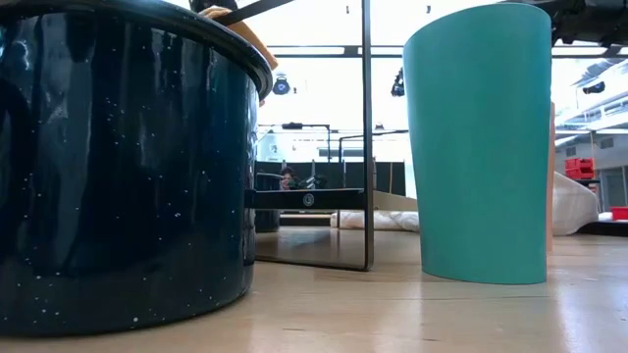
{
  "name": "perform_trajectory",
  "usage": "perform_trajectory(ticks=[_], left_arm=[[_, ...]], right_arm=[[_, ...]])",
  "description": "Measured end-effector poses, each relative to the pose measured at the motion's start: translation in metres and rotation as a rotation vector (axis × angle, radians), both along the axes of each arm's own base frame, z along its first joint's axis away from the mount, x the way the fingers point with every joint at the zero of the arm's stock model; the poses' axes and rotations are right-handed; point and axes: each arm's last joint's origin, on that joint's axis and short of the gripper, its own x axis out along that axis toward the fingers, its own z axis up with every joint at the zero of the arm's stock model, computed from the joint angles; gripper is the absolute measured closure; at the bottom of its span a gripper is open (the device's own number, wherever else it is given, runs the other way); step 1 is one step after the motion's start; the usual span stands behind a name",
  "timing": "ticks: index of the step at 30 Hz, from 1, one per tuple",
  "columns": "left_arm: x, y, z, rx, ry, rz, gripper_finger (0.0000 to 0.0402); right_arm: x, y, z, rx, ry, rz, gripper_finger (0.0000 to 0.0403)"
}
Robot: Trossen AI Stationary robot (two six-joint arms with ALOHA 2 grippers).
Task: Stack small to large cups/mugs on shelf
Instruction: Put the purple cup on the shelf
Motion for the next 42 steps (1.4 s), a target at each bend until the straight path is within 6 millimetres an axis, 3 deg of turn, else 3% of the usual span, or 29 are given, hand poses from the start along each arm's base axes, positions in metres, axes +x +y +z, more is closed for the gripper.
perform_trajectory(ticks=[9, 17, 23, 31, 42], left_arm=[[0.017, -0.015, 0.013, 0.071, -0.155, -0.092, 0.0388], [0.018, -0.019, 0.013, 0.148, -0.144, -0.174, 0.0382], [-0.004, -0.017, 0.022, 0.230, -0.144, -0.181, 0.0381], [-0.035, -0.014, 0.035, 0.339, -0.178, -0.167, 0.0390], [-0.033, 0.010, 0.033, 0.339, -0.213, -0.214, 0.0383]], right_arm=[[0.000, -0.001, 0.001, 0.004, -0.007, -0.025, 0.0380], [-0.001, -0.001, 0.001, 0.021, -0.018, -0.024, 0.0380], [-0.001, -0.002, 0.002, 0.159, -0.061, -0.027, 0.0380], [-0.002, -0.005, 0.002, 0.195, -0.075, -0.141, 0.0380], [-0.002, -0.005, 0.003, 0.221, -0.088, -0.136, 0.0380]])
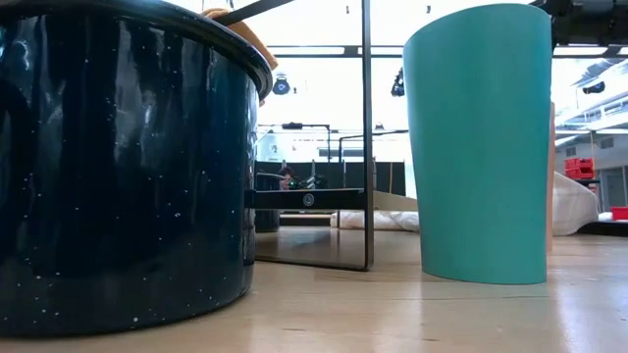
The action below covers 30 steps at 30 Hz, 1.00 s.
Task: Stack small to large cups/mugs on shelf
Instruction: Put the purple cup on the shelf
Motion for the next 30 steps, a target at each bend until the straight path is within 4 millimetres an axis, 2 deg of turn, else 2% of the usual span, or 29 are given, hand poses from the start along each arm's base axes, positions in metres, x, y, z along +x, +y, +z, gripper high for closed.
perform_trajectory(ticks=[11, 18, 25, 30], left_arm=[[0.006, 0.028, -0.002, -0.069, -0.073, -0.026, 0.0382], [0.018, 0.038, -0.010, -0.114, -0.051, -0.038, 0.0376], [0.032, 0.047, -0.021, -0.176, -0.035, -0.092, 0.0388], [0.036, 0.050, -0.021, -0.169, -0.048, -0.099, 0.0385]], right_arm=[[0.001, 0.000, 0.000, -0.001, 0.002, 0.001, 0.0380], [0.001, 0.000, 0.000, -0.003, 0.004, 0.001, 0.0380], [0.001, 0.000, 0.000, -0.003, 0.004, 0.001, 0.0380], [0.001, 0.000, 0.000, -0.004, 0.004, 0.001, 0.0380]])
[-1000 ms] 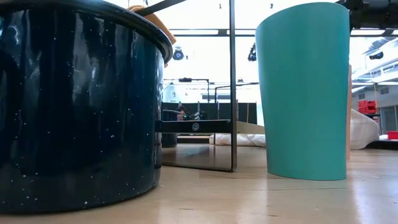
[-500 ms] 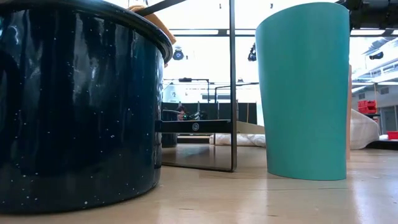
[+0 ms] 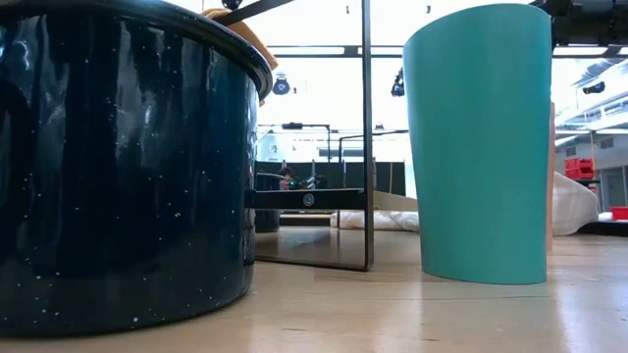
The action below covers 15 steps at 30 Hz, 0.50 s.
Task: Stack small to large cups/mugs on shelf
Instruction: Put the purple cup on the shelf
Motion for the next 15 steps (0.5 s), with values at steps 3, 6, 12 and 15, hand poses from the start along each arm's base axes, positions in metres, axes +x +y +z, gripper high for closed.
perform_trajectory(ticks=[3, 6, 12, 15], left_arm=[[0.0003, 0.0017, 0.0009, 0.008, -0.011, 0.004, 0.0379], [-0.0014, 0.0047, 0.0016, 0.013, -0.018, 0.018, 0.0378], [-0.0031, 0.0062, 0.0009, 0.001, -0.011, 0.030, 0.0386], [-0.0026, 0.0058, 0.0011, 0.010, -0.013, 0.025, 0.0387]], right_arm=[[0.0000, 0.0000, 0.0000, 0.000, 0.000, 0.000, 0.0380], [0.0000, 0.0000, 0.0000, 0.000, 0.000, 0.000, 0.0380], [0.0000, 0.0000, 0.0000, -0.047, 0.019, -0.014, 0.0380], [0.0000, 0.0000, 0.0000, -0.089, 0.037, -0.027, 0.0380]])
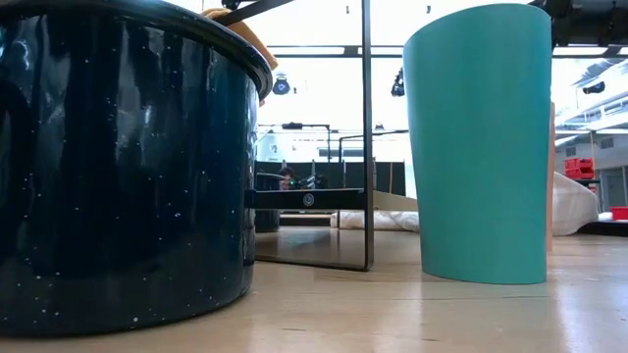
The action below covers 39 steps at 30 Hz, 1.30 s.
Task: Stack small to large cups/mugs on shelf
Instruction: Put the purple cup on the shelf
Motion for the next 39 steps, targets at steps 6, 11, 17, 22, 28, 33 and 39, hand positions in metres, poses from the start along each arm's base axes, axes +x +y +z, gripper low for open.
perform_trajectory(ticks=[6, 11, 17, 22, 28, 33, 39], left_arm=[[0.000, 0.000, 0.001, 0.001, -0.009, 0.004, 0.0379], [0.000, 0.000, 0.001, -0.020, -0.011, 0.013, 0.0372], [0.011, 0.000, -0.005, -0.142, 0.005, 0.034, 0.0379], [0.027, 0.000, -0.026, -0.222, 0.149, 0.112, 0.0383], [0.034, 0.004, -0.058, -0.337, 0.404, 0.163, 0.0371], [0.035, 0.003, -0.079, -0.416, 0.592, 0.191, 0.0358], [0.027, 0.006, -0.088, -0.475, 0.740, 0.315, 0.0328]], right_arm=[[0.000, 0.000, 0.000, -0.054, 0.023, -0.016, 0.0380], [0.000, 0.000, 0.000, -0.103, 0.044, -0.030, 0.0380], [0.002, 0.001, -0.005, -0.111, 0.096, -0.004, 0.0380], [0.004, 0.003, -0.006, -0.112, 0.101, 0.080, 0.0380], [0.005, 0.003, -0.007, -0.112, 0.105, 0.100, 0.0380], [0.005, 0.003, -0.007, -0.105, 0.111, 0.102, 0.0380], [0.005, 0.003, -0.009, -0.105, 0.130, 0.102, 0.0379]])
